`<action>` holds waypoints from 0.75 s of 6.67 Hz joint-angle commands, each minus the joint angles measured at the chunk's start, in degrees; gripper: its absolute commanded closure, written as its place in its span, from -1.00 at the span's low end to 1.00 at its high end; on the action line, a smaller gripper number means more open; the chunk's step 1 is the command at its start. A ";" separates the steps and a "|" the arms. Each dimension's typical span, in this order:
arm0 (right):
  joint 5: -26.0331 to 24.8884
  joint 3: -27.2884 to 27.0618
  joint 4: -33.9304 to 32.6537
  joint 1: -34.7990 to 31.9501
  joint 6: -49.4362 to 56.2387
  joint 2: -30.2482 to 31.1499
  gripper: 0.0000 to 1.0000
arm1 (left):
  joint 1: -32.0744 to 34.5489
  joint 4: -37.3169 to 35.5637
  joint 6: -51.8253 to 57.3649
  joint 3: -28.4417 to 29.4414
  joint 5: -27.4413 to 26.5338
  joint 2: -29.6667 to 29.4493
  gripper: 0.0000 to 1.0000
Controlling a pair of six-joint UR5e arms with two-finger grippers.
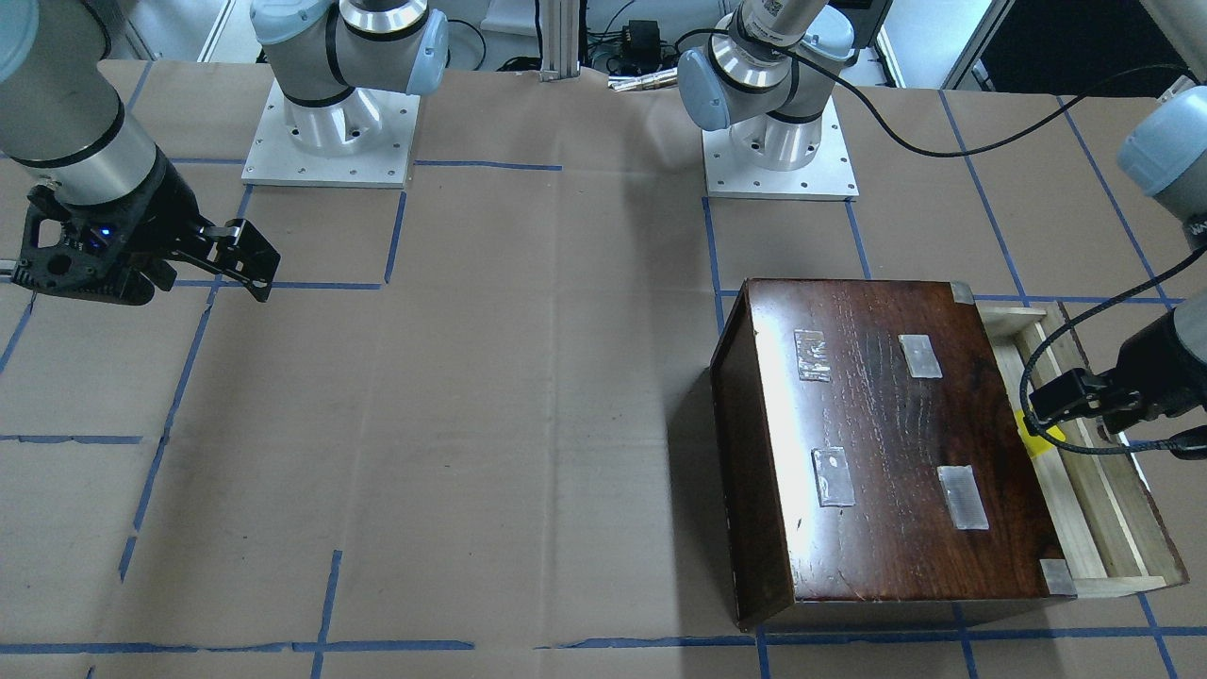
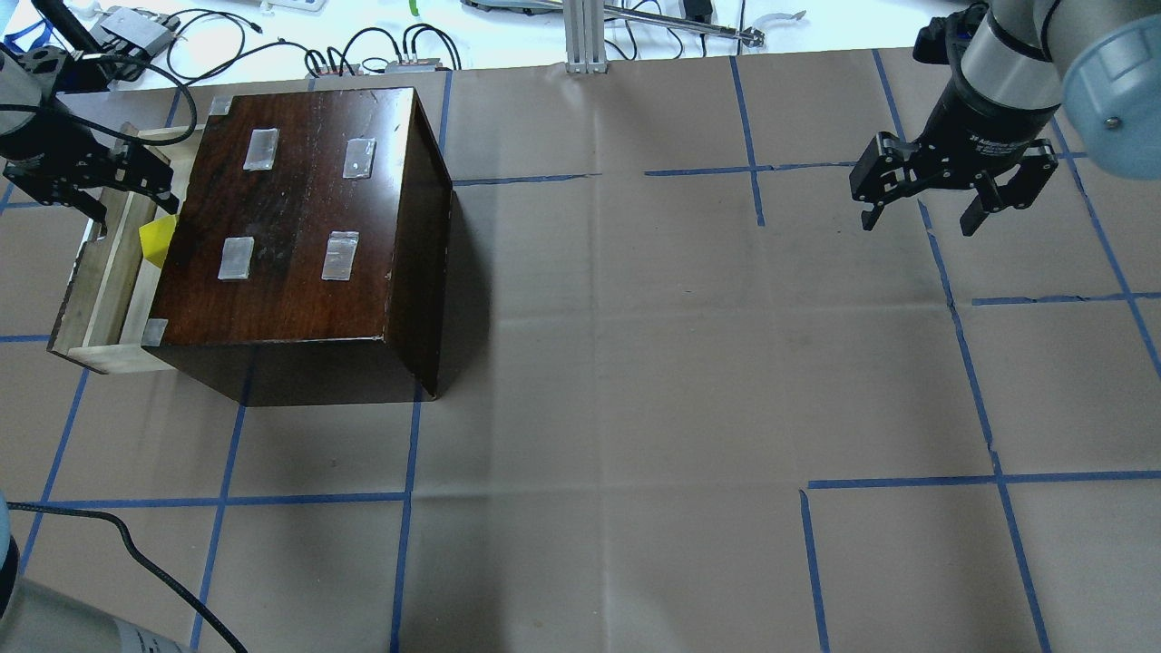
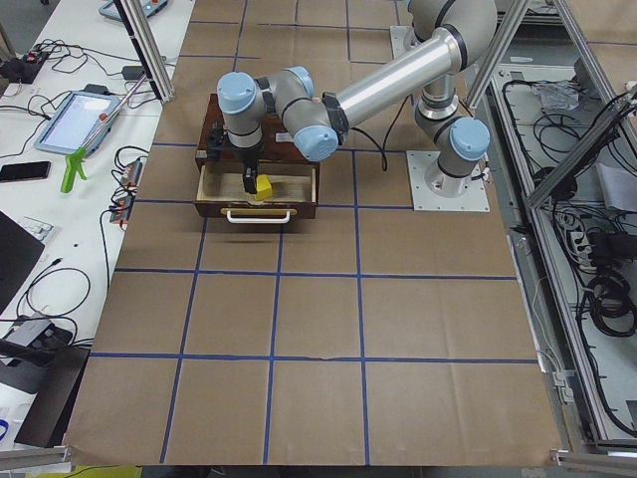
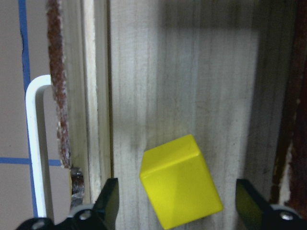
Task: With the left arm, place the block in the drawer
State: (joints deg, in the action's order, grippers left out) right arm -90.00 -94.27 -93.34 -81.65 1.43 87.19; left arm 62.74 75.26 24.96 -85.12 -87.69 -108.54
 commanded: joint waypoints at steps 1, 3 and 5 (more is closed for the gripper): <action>0.00 -0.03 0.00 0.00 0.06 0.00 -1.00 | 0.01 0.67 0.00 1.00 -2.38 3.14 -0.98; 0.00 -0.03 0.00 0.00 0.06 0.00 -1.00 | 0.45 4.78 -2.00 0.83 -2.40 7.09 -0.98; 0.00 -0.03 0.00 0.00 -0.03 0.00 -1.00 | 7.08 6.91 -11.80 0.83 -2.23 9.74 -0.98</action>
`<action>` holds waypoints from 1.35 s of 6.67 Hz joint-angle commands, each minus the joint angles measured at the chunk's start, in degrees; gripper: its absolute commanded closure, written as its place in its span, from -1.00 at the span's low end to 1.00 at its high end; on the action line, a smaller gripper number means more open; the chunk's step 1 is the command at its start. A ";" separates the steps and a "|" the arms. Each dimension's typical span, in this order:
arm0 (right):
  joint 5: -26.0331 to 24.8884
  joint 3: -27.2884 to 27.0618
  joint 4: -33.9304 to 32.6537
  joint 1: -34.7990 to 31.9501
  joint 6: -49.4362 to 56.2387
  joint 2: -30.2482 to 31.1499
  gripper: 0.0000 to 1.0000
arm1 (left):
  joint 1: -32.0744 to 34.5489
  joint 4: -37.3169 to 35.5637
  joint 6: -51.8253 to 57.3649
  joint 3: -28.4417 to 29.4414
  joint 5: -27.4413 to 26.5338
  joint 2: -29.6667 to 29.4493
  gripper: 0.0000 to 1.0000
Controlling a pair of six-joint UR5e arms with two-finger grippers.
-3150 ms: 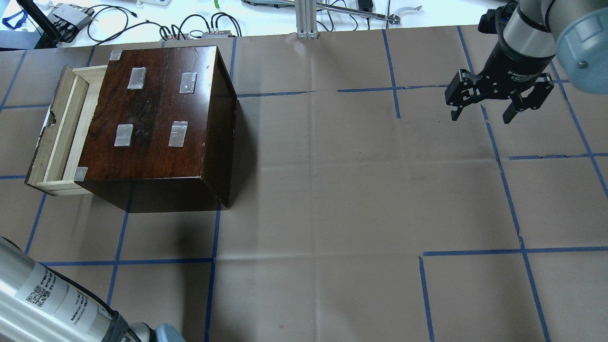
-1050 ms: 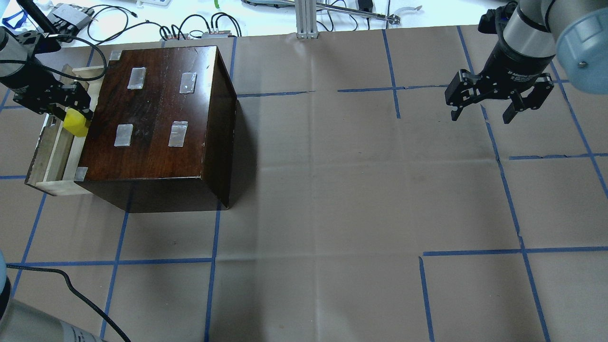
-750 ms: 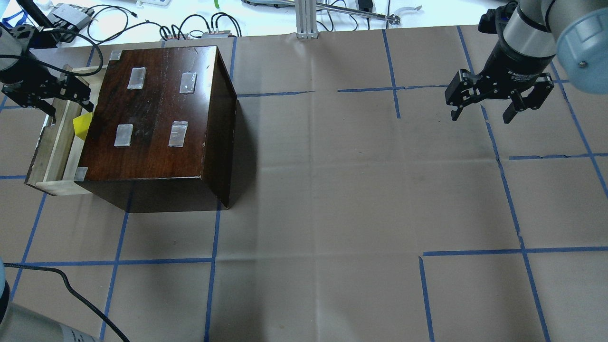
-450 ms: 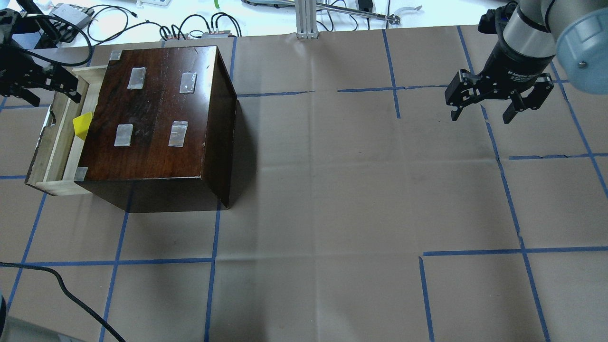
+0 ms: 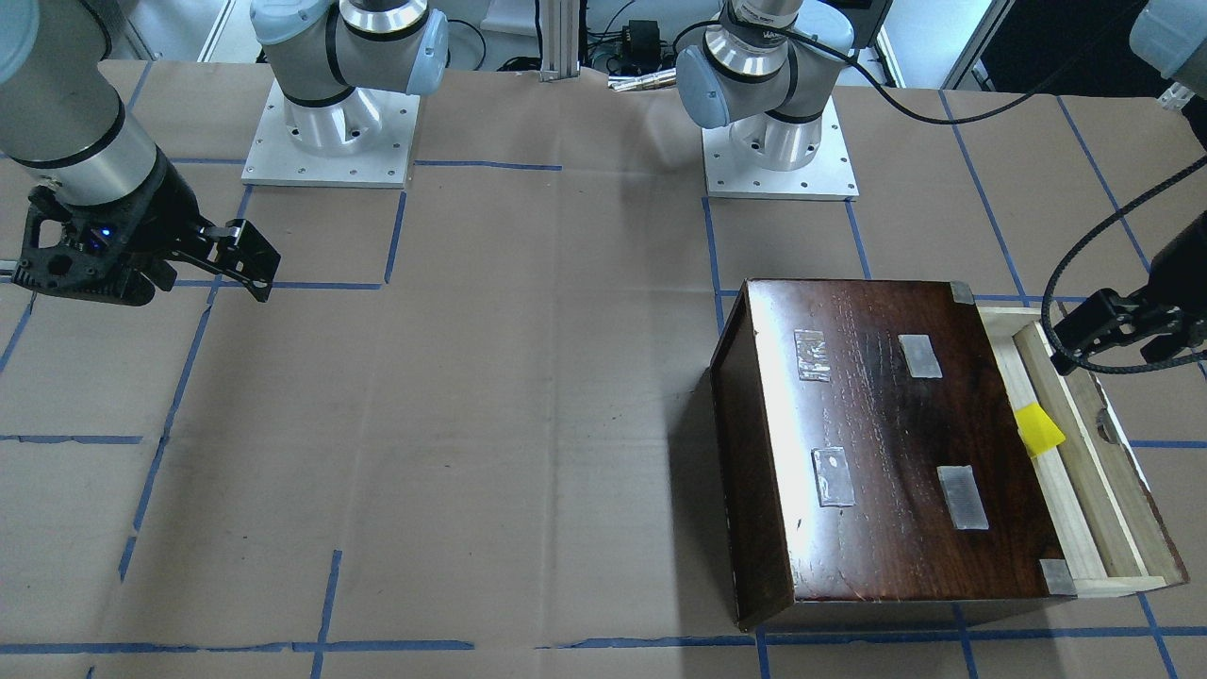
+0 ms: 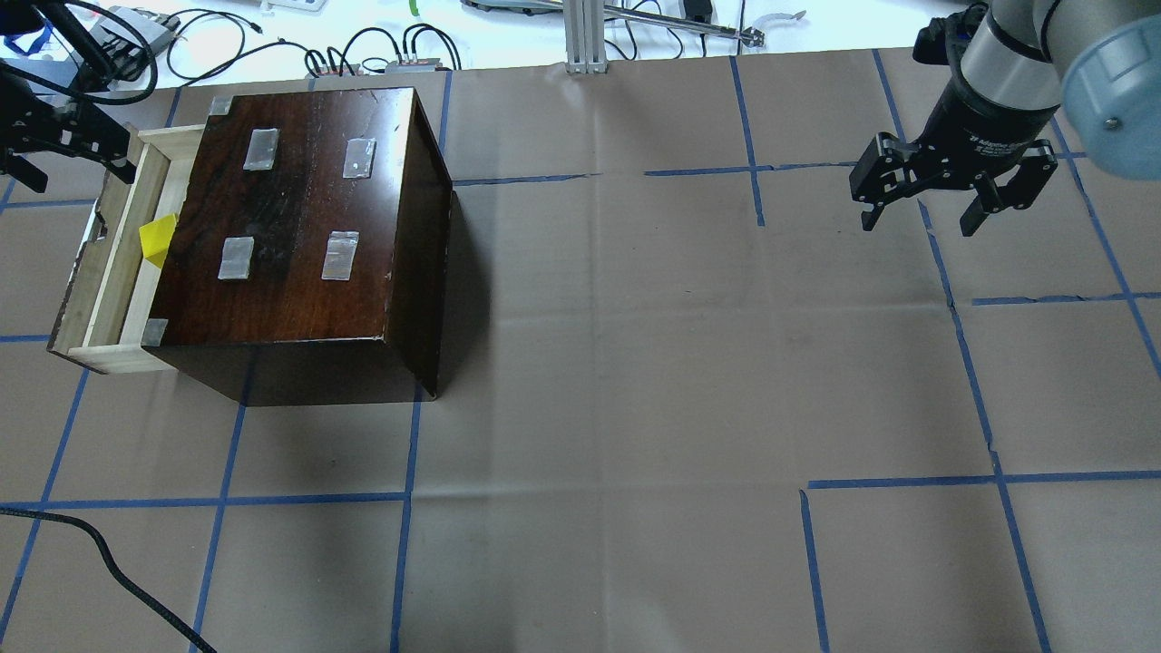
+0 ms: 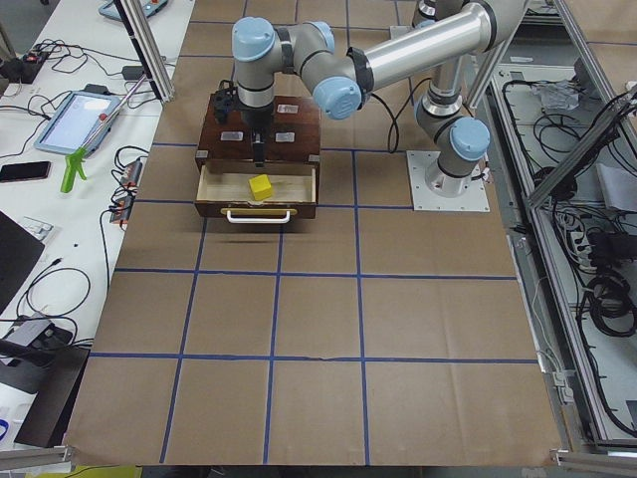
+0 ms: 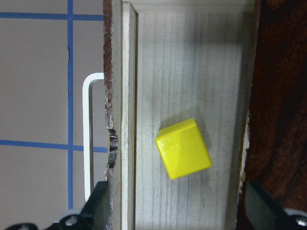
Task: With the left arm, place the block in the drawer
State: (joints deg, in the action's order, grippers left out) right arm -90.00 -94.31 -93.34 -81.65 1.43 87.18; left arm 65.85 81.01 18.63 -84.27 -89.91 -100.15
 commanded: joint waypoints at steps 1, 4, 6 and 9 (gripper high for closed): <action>0.00 0.00 0.00 0.00 0.06 -0.08 -1.00 | 8.72 1.25 -12.23 0.07 -0.09 1.62 -0.98; 0.00 0.00 0.00 0.00 0.06 -0.08 -1.00 | 18.84 8.06 -20.56 -0.10 0.17 3.46 -0.98; 0.00 0.00 0.00 0.00 0.06 0.01 -1.00 | 23.51 9.86 -22.92 -1.59 0.61 6.10 -0.98; 0.00 0.09 0.00 0.00 -0.02 0.01 -1.00 | 25.82 10.04 -22.67 -2.12 0.09 6.98 -0.97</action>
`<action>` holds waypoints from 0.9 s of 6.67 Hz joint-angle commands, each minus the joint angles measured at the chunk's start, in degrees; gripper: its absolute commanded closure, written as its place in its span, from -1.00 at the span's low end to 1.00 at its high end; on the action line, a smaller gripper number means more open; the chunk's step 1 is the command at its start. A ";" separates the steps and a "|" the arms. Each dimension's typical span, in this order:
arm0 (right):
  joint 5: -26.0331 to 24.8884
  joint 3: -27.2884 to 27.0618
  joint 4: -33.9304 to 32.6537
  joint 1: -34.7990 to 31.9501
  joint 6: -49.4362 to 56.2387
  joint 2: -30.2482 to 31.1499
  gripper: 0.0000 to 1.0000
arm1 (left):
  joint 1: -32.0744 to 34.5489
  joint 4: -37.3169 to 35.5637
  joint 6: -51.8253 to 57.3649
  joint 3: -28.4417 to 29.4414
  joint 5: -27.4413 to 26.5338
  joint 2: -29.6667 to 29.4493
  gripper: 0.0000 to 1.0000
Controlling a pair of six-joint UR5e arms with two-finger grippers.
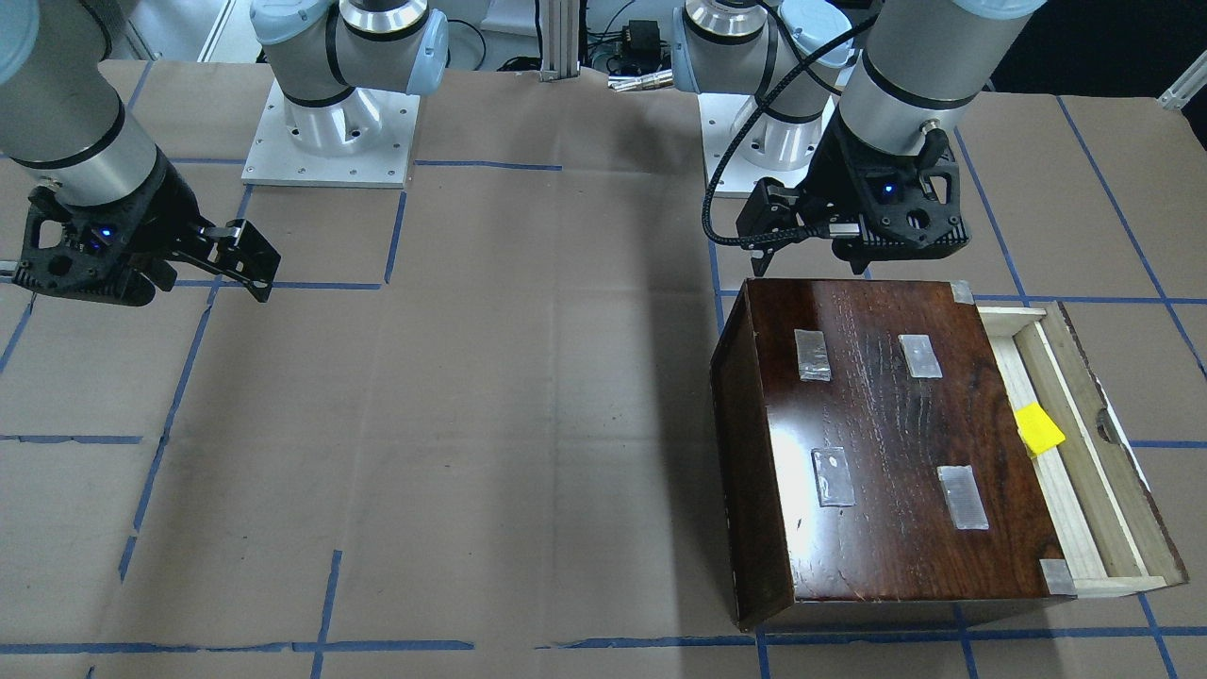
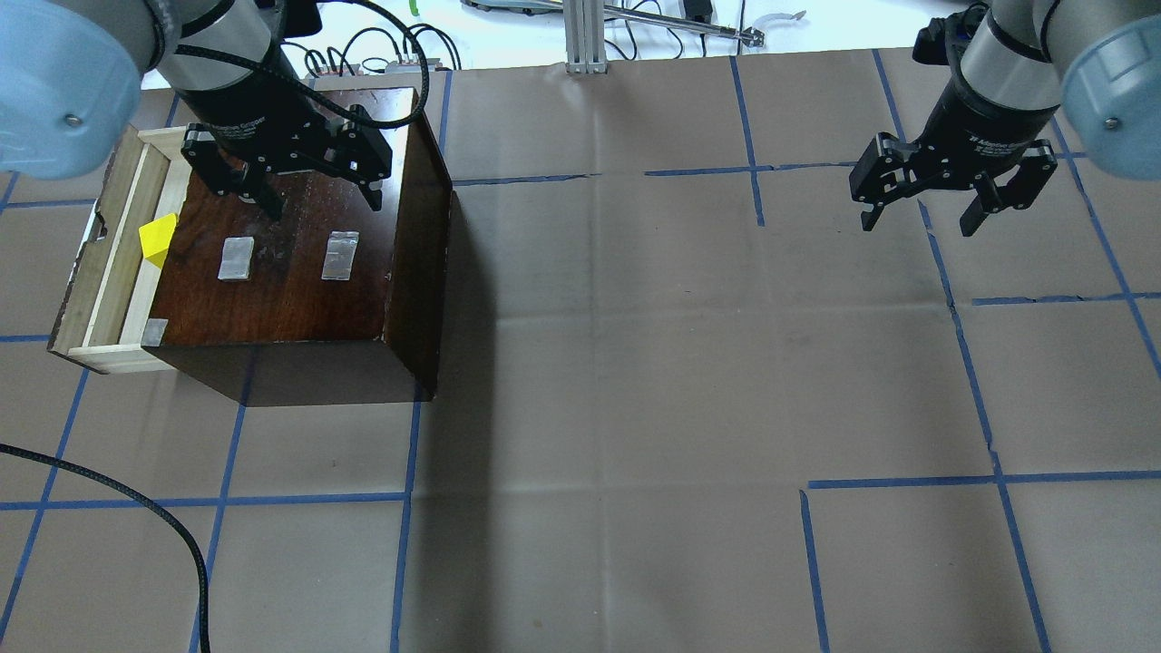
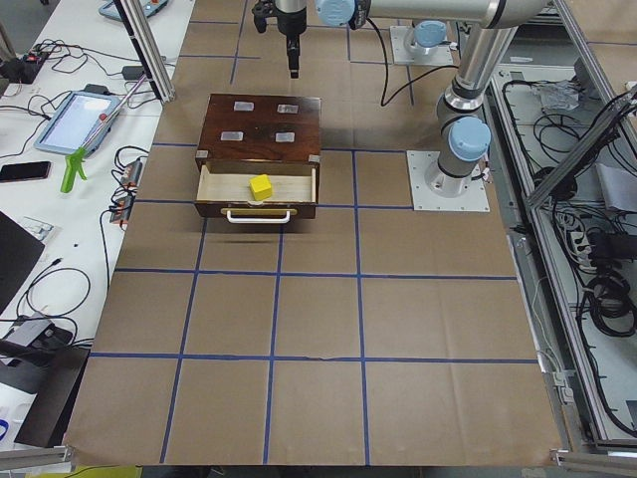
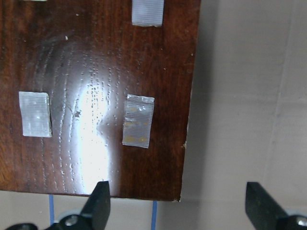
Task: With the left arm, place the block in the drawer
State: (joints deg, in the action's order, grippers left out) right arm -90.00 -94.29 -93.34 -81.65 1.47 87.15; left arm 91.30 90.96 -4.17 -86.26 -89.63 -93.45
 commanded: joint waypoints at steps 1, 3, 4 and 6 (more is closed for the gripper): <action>0.00 0.07 0.00 0.00 -0.07 0.03 -1.00 | 0.37 0.10 0.48 -1.01 -0.11 0.28 -0.97; 0.00 -0.02 0.00 0.00 0.02 -0.05 -1.00 | -0.33 -2.70 1.09 -5.22 -0.20 2.12 -0.97; 0.00 -0.02 0.00 0.00 0.02 -0.06 -1.00 | -0.51 -3.06 1.27 -5.32 -0.37 2.57 -0.97; 0.00 -0.02 0.00 0.00 0.02 0.03 -1.00 | -0.51 -3.15 1.27 -4.71 -0.46 2.75 -0.97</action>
